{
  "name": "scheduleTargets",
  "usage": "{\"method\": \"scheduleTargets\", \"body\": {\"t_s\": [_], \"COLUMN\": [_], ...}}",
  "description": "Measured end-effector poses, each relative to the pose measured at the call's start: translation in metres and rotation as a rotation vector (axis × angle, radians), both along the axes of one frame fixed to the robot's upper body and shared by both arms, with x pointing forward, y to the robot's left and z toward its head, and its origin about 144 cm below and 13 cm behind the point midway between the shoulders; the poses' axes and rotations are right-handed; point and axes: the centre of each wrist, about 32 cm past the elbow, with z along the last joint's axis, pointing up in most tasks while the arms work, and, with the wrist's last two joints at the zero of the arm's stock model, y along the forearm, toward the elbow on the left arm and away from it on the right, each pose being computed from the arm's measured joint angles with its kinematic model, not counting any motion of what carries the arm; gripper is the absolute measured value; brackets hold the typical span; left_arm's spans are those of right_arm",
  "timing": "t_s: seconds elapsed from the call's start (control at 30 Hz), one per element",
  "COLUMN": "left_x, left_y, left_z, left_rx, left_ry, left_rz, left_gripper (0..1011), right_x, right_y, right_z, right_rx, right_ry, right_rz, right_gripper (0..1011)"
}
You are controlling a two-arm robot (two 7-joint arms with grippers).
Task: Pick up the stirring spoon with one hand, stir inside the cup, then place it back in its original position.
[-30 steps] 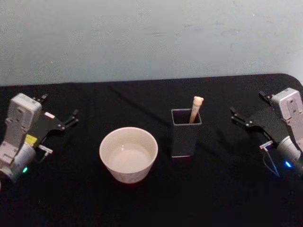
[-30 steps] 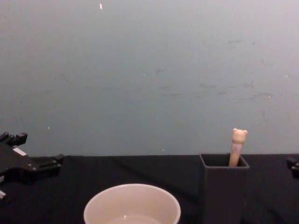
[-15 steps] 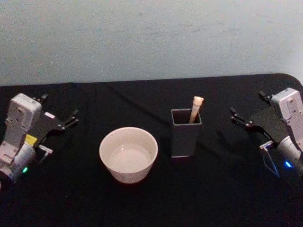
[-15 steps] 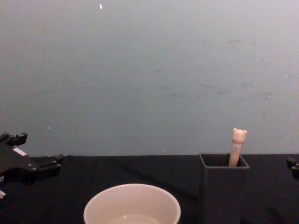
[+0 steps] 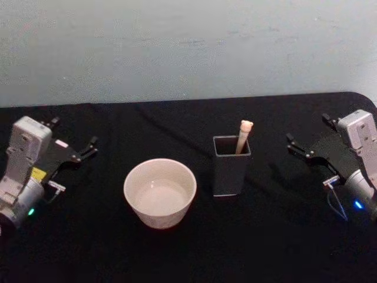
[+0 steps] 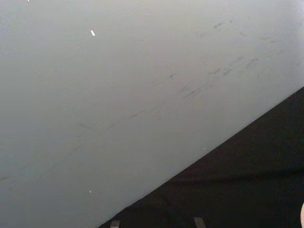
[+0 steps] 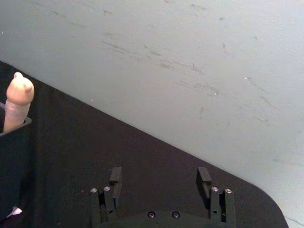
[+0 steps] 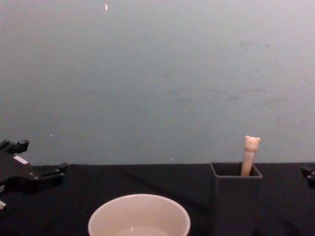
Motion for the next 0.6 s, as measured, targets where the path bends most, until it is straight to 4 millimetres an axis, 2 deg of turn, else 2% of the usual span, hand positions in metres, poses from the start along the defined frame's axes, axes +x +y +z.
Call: {"method": "scheduleTargets", "body": {"t_s": [0.4,0.6], "left_x": [0.000,0.000], "left_y": [0.000,0.000], "left_z": [0.000,0.000], "left_rx": [0.000,0.000], "left_ry": [0.000,0.000], "left_rz": [0.000,0.000], "left_gripper": [1001,1001], "right_x": [-0.001,-0.007], "right_y": [0.000,0.000], "right_z": [0.004,0.019], "right_rx": [0.024,0.141], "right_ry": [-0.001,0.002], "right_rz": [0.021,0.113], "right_gripper": [1000,1000]}}
